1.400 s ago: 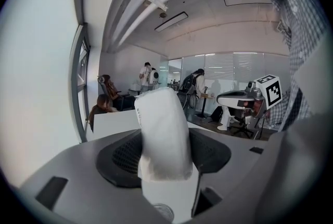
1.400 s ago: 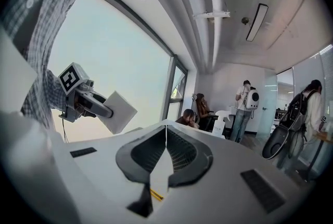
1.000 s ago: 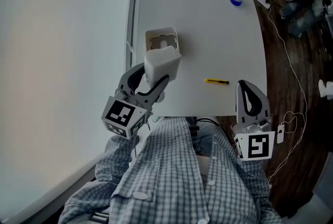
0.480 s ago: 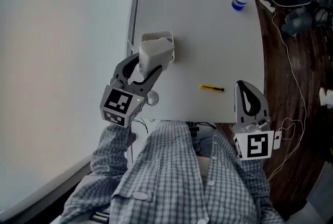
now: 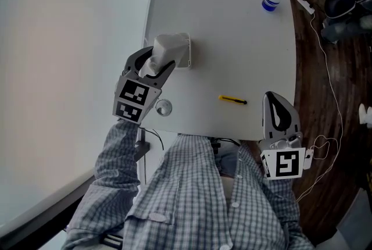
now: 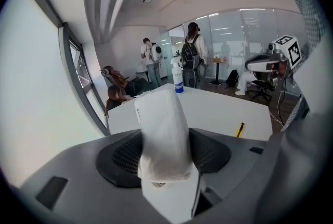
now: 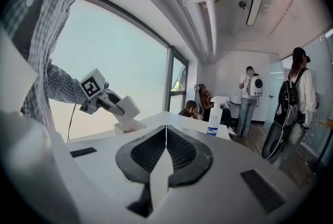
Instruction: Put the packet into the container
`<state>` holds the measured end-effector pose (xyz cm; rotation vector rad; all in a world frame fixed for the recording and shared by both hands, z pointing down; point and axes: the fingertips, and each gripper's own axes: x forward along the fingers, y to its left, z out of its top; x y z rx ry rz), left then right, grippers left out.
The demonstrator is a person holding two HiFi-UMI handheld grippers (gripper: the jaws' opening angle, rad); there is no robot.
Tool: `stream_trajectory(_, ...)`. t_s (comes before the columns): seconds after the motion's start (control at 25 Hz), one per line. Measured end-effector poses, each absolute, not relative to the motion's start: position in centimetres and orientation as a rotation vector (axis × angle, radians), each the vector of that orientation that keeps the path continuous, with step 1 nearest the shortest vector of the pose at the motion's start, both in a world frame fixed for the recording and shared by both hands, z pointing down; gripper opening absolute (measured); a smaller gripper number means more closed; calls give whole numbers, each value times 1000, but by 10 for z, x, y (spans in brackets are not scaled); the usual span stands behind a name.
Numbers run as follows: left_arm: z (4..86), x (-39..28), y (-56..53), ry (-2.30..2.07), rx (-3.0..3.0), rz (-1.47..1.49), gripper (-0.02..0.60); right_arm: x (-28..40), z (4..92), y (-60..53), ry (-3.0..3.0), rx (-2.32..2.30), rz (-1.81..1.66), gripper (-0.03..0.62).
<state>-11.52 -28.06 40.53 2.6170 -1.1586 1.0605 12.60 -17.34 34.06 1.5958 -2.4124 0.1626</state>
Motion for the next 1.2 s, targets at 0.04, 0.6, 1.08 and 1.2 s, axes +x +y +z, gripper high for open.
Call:
stream_trajectory(0.04, 410, -116, -283, -1156, 2603, 1091, 268, 129, 342, -174, -2413, 1595, 167, 15)
stream_trajectory(0.6, 459, -119, -308, -1101, 2449, 1465, 268, 146, 355, -174, -2410, 1591, 225, 15)
stream_trajectory(1.08, 480, -126, -316, -1046, 2328, 1600, 268, 149, 361, -175, -2409, 1599, 250, 15)
stream_trajectory(1.2, 487, -128, -315, -1002, 2307, 1716, 268, 151, 366, -174, -2400, 1569, 243, 15)
